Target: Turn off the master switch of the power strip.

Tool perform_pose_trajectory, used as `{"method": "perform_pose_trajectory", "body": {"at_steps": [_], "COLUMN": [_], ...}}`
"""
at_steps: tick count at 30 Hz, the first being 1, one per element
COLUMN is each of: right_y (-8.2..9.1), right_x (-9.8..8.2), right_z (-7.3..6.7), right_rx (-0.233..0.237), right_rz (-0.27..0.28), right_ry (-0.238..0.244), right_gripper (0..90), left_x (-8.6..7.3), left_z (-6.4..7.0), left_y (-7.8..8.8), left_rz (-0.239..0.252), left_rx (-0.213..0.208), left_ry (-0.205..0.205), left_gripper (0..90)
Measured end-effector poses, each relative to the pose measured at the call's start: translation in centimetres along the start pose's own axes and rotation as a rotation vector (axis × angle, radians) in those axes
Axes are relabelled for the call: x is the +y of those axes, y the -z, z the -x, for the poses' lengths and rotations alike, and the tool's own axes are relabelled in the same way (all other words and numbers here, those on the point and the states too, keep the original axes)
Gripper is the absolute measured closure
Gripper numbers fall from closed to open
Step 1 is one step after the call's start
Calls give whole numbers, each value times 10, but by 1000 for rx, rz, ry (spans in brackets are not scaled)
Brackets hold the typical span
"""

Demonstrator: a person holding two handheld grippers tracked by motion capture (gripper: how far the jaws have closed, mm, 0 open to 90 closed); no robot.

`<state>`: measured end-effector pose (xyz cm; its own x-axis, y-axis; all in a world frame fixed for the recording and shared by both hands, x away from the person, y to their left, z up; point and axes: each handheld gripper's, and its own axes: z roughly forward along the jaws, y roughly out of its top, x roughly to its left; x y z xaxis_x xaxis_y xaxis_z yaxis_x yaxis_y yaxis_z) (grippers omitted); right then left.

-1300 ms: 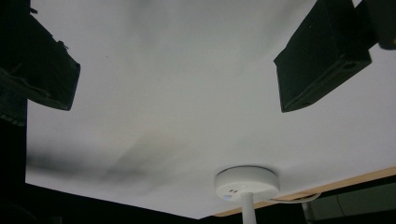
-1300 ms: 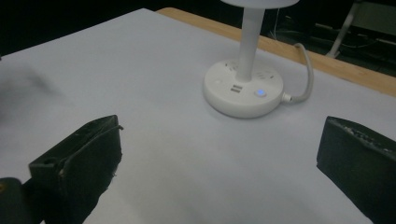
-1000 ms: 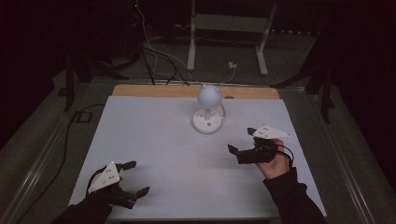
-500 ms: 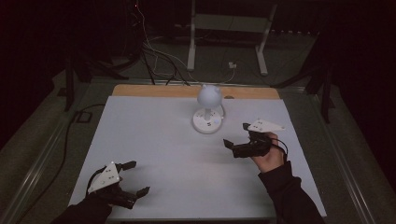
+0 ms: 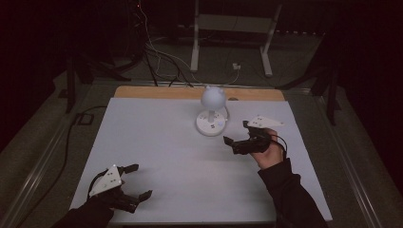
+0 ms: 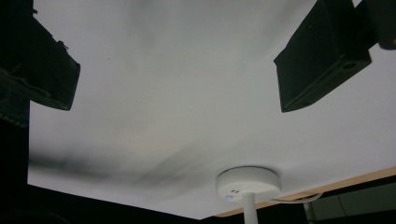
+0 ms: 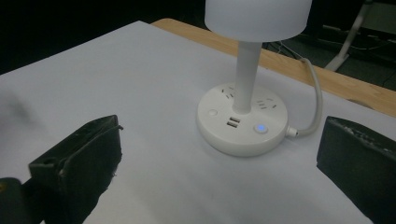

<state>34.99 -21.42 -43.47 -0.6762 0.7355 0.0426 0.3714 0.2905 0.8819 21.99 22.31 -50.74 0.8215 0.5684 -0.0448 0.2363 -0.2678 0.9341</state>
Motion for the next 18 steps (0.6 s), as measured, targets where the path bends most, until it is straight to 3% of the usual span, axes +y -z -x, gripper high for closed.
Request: {"method": "perform_pose_trajectory", "body": {"at_steps": [18], "right_y": [-36], "right_x": [7], "right_z": [9], "right_rx": [7], "right_rz": [-28], "right_ry": [1], "right_gripper": [0], "left_x": [0], "left_z": [0], "left_y": [0], "left_rz": [-1], "left_rx": [-1], "left_ry": [-1], "left_gripper": [3]}}
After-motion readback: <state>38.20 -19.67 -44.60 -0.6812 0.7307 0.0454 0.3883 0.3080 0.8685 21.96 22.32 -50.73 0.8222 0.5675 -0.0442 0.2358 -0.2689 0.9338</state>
